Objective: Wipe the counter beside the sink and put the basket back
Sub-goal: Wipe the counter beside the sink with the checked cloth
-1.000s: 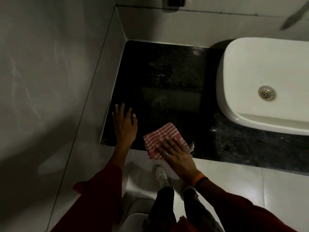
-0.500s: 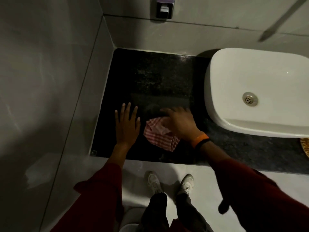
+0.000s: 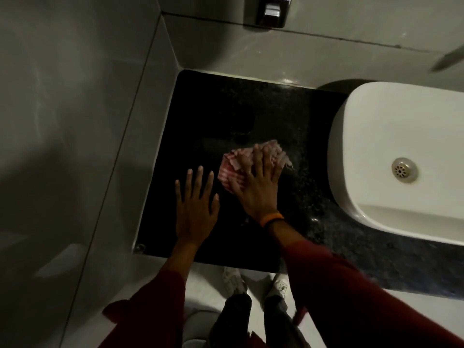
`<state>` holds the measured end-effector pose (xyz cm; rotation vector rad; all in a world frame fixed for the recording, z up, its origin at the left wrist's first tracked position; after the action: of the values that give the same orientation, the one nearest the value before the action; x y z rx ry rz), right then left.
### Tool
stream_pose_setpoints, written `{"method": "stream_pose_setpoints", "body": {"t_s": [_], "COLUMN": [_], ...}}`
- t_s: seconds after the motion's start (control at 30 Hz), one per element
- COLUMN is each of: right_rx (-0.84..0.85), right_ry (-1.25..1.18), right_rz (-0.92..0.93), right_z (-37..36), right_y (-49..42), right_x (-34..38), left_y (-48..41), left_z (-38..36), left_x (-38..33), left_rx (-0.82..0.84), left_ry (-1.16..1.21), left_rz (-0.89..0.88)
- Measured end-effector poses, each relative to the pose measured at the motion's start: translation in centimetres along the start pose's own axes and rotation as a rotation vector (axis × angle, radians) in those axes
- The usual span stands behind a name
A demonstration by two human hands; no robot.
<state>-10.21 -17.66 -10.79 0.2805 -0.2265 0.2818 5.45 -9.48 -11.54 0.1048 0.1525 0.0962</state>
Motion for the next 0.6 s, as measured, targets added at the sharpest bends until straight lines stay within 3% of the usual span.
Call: {"method": "stream_pose_setpoints", "body": {"t_s": [0.17, 0.33, 0.6], "right_rx": [-0.037, -0.007, -0.201], "right_ry": [-0.026, -0.034, -0.094], "right_rz": [-0.02, -0.035, -0.051], "right_z": [2.4, 3.1, 3.0], "right_y": [-8.0, -9.0, 9.1], "right_x": [-0.3, 0.0, -2.9], "left_y": [-0.2, -0.2, 0.6], "left_z": [-0.3, -0.1, 1.7], "left_x": [0.4, 0.3, -0.3], "left_rx": [0.008, 0.013, 0.027], "left_ry": [0.028, 0.023, 0.102], "left_rz": [0.019, 0.002, 0.0]}}
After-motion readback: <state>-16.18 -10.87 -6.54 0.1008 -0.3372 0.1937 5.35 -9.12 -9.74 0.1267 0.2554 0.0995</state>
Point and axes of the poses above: each hand's wrist, its own y-axis away from the middle knuckle, its own z-axis out of the back of the hand, x = y × z, the point moved 8 cm from there along -y, towards the middle knuckle, and after that the axes turned 8 degrees about x, right-handed, at the moved point
